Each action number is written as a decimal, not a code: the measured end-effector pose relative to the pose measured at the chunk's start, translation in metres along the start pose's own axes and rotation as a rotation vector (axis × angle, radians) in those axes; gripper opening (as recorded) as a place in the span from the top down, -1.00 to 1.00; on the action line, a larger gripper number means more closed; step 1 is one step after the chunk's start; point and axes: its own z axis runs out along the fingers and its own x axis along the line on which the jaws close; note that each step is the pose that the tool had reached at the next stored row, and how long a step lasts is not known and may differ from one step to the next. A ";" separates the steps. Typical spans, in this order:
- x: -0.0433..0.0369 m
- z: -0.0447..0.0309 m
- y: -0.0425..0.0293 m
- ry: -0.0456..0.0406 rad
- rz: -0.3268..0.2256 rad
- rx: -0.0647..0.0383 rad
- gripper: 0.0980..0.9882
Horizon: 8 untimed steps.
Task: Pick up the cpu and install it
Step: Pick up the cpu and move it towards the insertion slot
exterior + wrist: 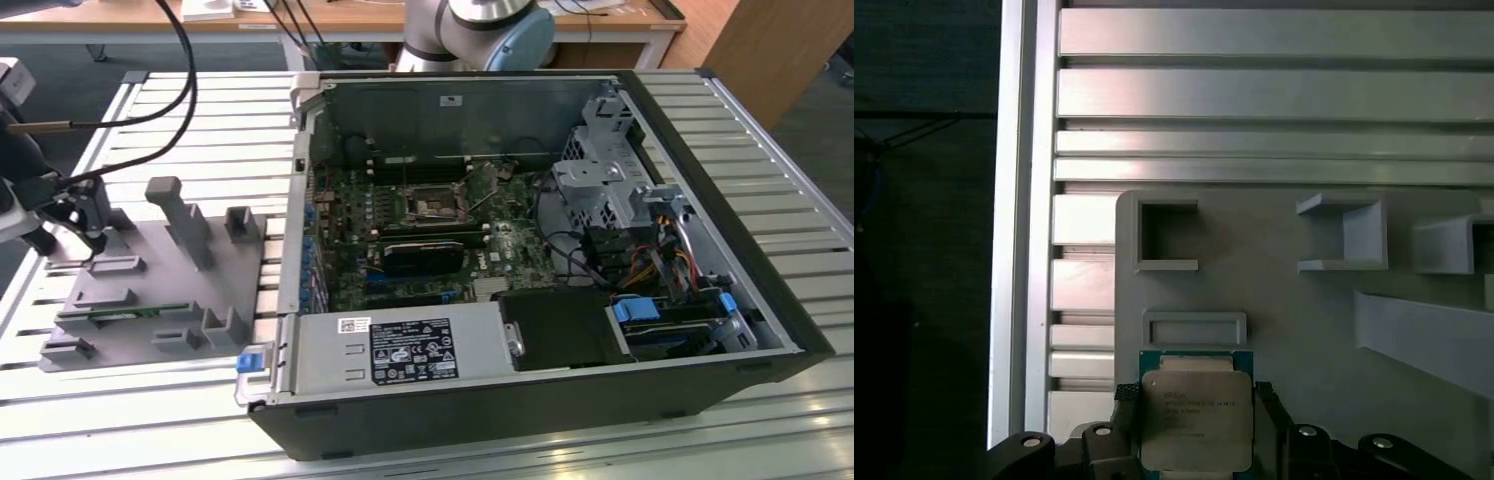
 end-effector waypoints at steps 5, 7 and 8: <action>0.0000 -0.0034 0.0002 0.0000 0.000 0.000 0.01; 0.0001 -0.0044 0.0003 -0.0001 0.000 0.000 0.01; 0.0000 -0.0048 0.0003 -0.0001 0.000 0.000 0.01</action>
